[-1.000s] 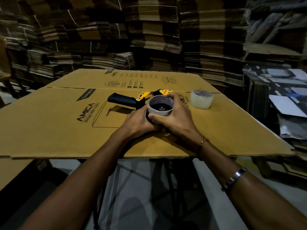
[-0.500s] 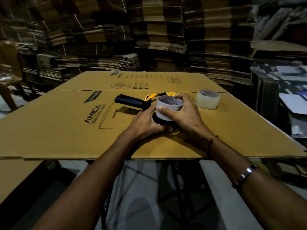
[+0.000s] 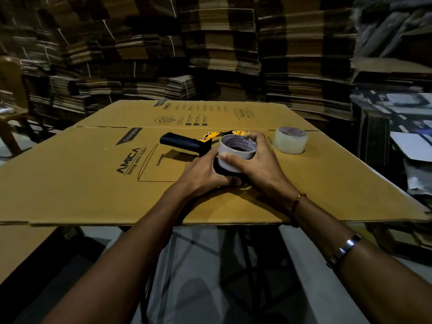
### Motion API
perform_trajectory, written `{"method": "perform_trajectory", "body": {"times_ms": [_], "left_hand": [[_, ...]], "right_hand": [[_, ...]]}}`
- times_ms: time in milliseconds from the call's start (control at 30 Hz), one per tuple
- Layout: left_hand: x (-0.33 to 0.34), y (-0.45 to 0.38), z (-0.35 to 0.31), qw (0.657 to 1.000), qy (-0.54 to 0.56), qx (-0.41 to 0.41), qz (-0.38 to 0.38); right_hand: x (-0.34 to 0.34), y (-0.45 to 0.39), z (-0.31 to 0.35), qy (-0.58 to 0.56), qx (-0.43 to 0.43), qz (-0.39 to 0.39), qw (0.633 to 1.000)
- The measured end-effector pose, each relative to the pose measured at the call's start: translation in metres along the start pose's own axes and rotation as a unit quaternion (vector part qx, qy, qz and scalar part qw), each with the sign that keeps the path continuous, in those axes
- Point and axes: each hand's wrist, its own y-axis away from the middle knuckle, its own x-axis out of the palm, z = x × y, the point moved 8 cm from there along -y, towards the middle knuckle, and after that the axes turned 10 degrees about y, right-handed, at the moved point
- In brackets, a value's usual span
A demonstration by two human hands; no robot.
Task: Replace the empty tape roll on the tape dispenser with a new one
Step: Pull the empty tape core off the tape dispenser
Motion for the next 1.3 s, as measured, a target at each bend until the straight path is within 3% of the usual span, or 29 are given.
{"method": "perform_trajectory", "body": {"times_ms": [300, 367, 467, 600, 733, 867, 1000, 1133, 1300], "left_hand": [[0.003, -0.002, 0.003, 1.000, -0.011, -0.004, 0.003], [0.003, -0.002, 0.004, 1.000, -0.007, -0.007, 0.006], [0.001, 0.000, 0.006, 1.000, 0.002, -0.010, 0.004], [0.000, 0.000, 0.008, 1.000, -0.004, -0.008, 0.001], [0.001, -0.002, 0.010, 1.000, -0.002, -0.019, 0.003], [0.003, -0.001, 0.011, 1.000, -0.006, -0.024, 0.002], [0.004, -0.001, 0.009, 1.000, -0.006, -0.018, -0.002], [0.004, -0.001, 0.010, 1.000, -0.019, -0.024, -0.003], [0.003, 0.001, 0.007, 1.000, -0.005, -0.027, 0.003]], "right_hand": [[0.006, -0.004, -0.008, -0.144, 0.070, 0.062, 0.985], [0.004, -0.003, -0.005, -0.095, 0.051, 0.054, 0.993], [-0.001, 0.007, 0.017, 0.047, -0.053, 0.011, 0.997], [-0.002, 0.013, 0.029, 0.114, -0.126, -0.023, 0.985], [-0.002, 0.001, 0.009, -0.013, -0.033, 0.013, 0.999], [0.002, -0.015, -0.013, -0.145, 0.078, 0.060, 0.984], [0.001, -0.016, -0.013, -0.160, 0.096, 0.056, 0.981], [-0.013, -0.014, -0.019, -0.264, 0.152, 0.029, 0.952], [-0.029, -0.008, -0.018, -0.252, 0.154, 0.048, 0.954]]}}
